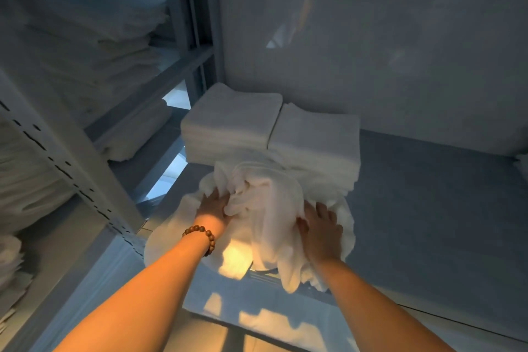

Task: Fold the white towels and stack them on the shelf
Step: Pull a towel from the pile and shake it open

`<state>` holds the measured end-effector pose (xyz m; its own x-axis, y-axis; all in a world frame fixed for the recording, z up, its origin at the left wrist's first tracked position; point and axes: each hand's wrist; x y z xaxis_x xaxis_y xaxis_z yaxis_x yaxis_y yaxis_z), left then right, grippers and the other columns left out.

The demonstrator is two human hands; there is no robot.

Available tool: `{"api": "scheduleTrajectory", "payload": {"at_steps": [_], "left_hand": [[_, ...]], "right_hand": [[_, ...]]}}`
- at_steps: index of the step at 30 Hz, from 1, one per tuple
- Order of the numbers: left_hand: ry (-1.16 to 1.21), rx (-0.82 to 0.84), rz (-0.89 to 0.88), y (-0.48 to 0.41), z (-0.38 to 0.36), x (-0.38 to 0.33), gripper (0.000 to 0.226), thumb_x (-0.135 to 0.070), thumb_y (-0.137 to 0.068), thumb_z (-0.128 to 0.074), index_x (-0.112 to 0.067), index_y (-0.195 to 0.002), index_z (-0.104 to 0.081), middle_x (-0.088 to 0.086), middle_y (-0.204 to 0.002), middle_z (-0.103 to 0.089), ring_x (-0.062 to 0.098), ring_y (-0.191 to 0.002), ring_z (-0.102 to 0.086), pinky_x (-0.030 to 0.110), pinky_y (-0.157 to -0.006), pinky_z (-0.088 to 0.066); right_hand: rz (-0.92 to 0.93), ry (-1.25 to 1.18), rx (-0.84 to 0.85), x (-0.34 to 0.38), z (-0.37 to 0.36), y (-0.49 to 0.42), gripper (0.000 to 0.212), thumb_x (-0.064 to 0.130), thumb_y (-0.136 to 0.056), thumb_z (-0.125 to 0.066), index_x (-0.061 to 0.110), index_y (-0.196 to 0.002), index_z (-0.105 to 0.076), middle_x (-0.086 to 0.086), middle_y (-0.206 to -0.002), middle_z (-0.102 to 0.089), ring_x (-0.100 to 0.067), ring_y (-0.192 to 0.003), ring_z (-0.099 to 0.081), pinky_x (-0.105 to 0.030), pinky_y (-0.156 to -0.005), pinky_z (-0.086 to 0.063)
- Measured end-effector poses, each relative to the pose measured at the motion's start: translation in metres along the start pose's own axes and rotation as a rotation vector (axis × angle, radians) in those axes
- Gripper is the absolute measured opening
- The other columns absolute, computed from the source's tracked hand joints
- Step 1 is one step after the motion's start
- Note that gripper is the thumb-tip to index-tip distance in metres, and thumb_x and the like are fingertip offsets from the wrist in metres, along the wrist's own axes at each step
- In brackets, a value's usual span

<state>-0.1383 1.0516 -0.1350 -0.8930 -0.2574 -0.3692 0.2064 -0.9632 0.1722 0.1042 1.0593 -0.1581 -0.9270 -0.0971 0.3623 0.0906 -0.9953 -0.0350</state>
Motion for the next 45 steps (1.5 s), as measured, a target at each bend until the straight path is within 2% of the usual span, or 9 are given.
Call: {"api": "scheduleTrajectory", "payload": {"at_steps": [5, 10, 14, 18, 22, 27, 30, 37, 45], "left_hand": [[0.075, 0.007, -0.041, 0.016, -0.002, 0.01, 0.075, -0.064, -0.074, -0.059, -0.033, -0.138, -0.033, 0.004, -0.145, -0.029, 0.035, -0.134, -0.026, 0.053, -0.104, -0.034], [0.363, -0.31, -0.108, 0.023, 0.026, 0.003, 0.105, -0.073, -0.061, -0.065, -0.04, -0.145, -0.011, -0.001, -0.155, -0.016, 0.022, -0.142, -0.016, 0.055, -0.113, -0.018], [0.391, -0.25, -0.184, 0.001, 0.043, -0.008, 0.095, -0.063, -0.071, -0.066, -0.042, -0.146, -0.011, -0.003, -0.156, -0.017, 0.018, -0.142, -0.017, 0.04, -0.112, -0.026], [0.39, -0.285, -0.265, -0.012, 0.034, -0.013, 0.054, -0.033, -0.083, -0.068, -0.02, -0.133, -0.052, 0.003, -0.133, -0.054, 0.019, -0.124, -0.048, 0.021, -0.098, -0.033], [0.462, -0.388, -0.172, -0.011, 0.037, -0.013, 0.026, -0.004, -0.085, -0.058, -0.016, -0.103, -0.071, 0.005, -0.108, -0.067, 0.022, -0.099, -0.062, 0.02, -0.086, -0.039], [0.548, -0.447, -0.199, 0.0, 0.071, -0.025, 0.025, 0.004, -0.083, -0.056, -0.01, -0.092, -0.074, 0.002, -0.099, -0.067, 0.013, -0.087, -0.057, 0.003, -0.078, -0.034], [0.582, -0.477, -0.243, 0.009, 0.099, -0.041, 0.024, 0.003, -0.084, -0.056, -0.011, -0.091, -0.074, -0.007, -0.096, -0.06, 0.006, -0.084, -0.051, -0.008, -0.071, -0.028], [0.633, -0.624, -0.57, 0.026, 0.163, -0.102, 0.024, 0.009, -0.08, -0.059, -0.006, -0.09, -0.073, 0.003, -0.097, -0.064, 0.003, -0.09, -0.053, 0.0, -0.084, -0.033], [0.773, -0.587, -0.776, 0.041, 0.182, -0.197, 0.029, 0.011, -0.076, -0.06, -0.009, -0.092, -0.073, 0.003, -0.099, -0.064, 0.001, -0.094, -0.056, 0.012, -0.088, -0.042]], "right_hand": [[-0.091, 0.045, 0.07, 0.007, 0.019, 0.002, 0.042, 0.046, -0.089, -0.04, 0.047, -0.13, -0.035, 0.004, -0.143, -0.03, -0.031, -0.128, -0.027, -0.052, -0.1, -0.029], [-0.105, -0.032, -0.152, 0.022, 0.05, 0.002, 0.051, 0.054, -0.091, -0.04, 0.039, -0.139, -0.036, 0.002, -0.156, -0.013, -0.027, -0.145, 0.0, -0.055, -0.115, 0.001], [0.092, -0.211, -0.1, 0.056, 0.063, -0.028, 0.067, 0.057, -0.089, -0.046, 0.027, -0.146, -0.027, -0.006, -0.153, -0.025, -0.025, -0.144, -0.014, -0.048, -0.117, -0.01], [0.104, -0.234, 0.185, 0.079, 0.054, -0.052, 0.082, 0.056, -0.084, -0.056, 0.02, -0.148, -0.02, -0.014, -0.141, -0.043, -0.032, -0.131, -0.04, -0.043, -0.108, -0.032], [0.136, -0.138, 0.175, 0.081, 0.054, -0.059, 0.048, 0.047, -0.077, -0.067, 0.022, -0.117, -0.059, -0.013, -0.112, -0.061, -0.031, -0.106, -0.058, -0.036, -0.087, -0.048], [0.127, -0.224, 0.168, 0.08, 0.069, -0.059, 0.006, 0.027, -0.077, -0.071, 0.023, -0.082, -0.07, -0.006, -0.09, -0.069, -0.021, -0.09, -0.062, -0.023, -0.069, -0.037], [0.116, -0.31, 0.068, 0.079, 0.081, -0.051, 0.014, 0.022, -0.079, -0.07, 0.014, -0.09, -0.074, -0.007, -0.095, -0.073, -0.022, -0.092, -0.065, -0.026, -0.077, -0.045], [0.078, -0.567, -0.34, 0.075, 0.151, -0.03, 0.009, 0.014, -0.083, -0.067, 0.009, -0.087, -0.073, -0.011, -0.091, -0.069, -0.024, -0.086, -0.062, -0.017, -0.072, -0.037], [0.094, -0.555, -0.664, 0.024, 0.264, -0.021, 0.009, 0.01, -0.081, -0.068, 0.008, -0.087, -0.074, -0.016, -0.087, -0.067, -0.029, -0.081, -0.063, -0.038, -0.079, -0.049]]}}
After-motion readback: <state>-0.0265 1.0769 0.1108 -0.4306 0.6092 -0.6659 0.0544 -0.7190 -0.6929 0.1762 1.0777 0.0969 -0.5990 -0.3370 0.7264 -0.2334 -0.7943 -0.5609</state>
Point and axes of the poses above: each hand's wrist, its own y-axis away from the middle knuckle, its own z-axis out of the back of the hand, x = y × z
